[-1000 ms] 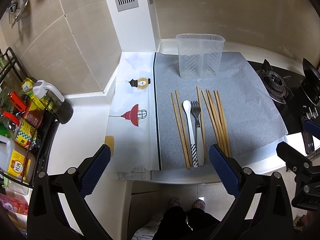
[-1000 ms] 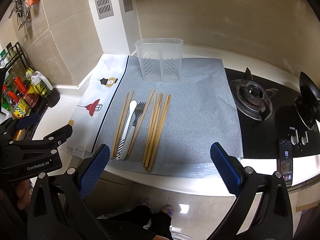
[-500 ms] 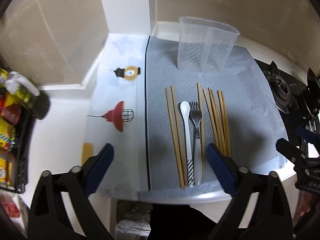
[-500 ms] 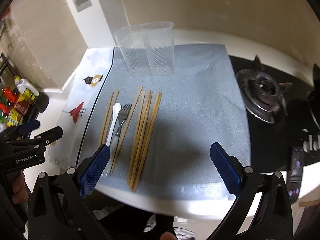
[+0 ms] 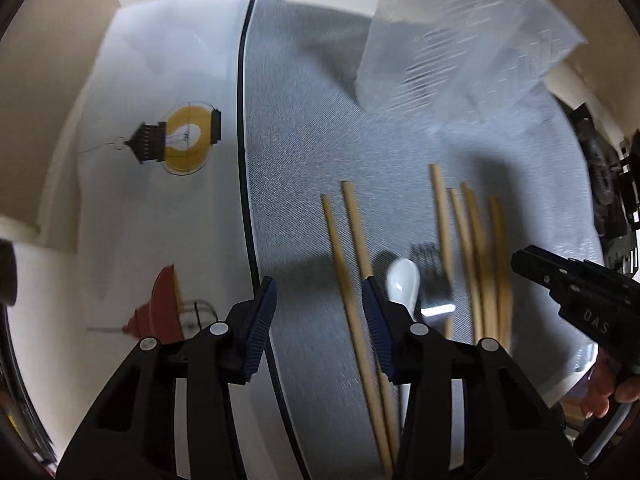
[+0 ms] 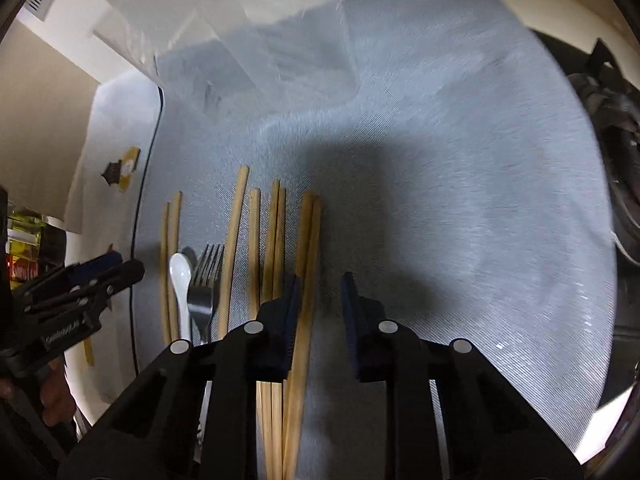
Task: Organize utensils
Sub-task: 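Lower the left tool onto a wooden chopstick and close it while the right tool grasps another chopstick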
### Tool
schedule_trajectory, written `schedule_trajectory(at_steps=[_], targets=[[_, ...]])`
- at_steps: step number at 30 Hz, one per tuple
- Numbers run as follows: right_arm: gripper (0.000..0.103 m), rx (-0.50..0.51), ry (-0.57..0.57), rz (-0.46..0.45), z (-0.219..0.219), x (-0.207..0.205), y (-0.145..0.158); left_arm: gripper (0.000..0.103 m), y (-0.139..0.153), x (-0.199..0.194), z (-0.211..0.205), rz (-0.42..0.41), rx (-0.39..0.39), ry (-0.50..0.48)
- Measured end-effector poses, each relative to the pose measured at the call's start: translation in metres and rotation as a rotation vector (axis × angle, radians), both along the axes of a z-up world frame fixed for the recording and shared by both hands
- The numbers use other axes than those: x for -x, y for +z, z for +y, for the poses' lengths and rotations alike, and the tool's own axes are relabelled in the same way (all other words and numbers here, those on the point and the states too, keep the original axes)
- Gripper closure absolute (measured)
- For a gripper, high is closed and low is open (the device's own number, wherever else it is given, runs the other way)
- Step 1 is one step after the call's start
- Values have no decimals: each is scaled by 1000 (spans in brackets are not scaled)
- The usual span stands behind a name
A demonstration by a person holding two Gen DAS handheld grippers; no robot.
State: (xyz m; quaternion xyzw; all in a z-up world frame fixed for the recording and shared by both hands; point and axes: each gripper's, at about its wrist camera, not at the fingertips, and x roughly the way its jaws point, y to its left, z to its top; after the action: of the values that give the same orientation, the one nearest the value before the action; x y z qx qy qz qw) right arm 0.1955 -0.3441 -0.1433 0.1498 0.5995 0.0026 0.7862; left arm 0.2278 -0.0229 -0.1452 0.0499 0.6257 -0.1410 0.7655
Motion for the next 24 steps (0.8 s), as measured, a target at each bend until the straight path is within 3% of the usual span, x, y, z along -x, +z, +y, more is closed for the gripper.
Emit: schedule_trajectory(at_steps=[5,13,20,24], targets=[[82,62,35,15,11,-4,-6,59,-17,-11,2,55,-18,11],[82,51,36,32,3,-2,-8,59,-16,-17,-9,54,-53,16],[82,147,97,-9,19,-12,-9,59,-12,-26,-33,62,-111,-24],[82,114,62,-2,16,-13,-11,59,-10,-48,-43,107,-101,-19]])
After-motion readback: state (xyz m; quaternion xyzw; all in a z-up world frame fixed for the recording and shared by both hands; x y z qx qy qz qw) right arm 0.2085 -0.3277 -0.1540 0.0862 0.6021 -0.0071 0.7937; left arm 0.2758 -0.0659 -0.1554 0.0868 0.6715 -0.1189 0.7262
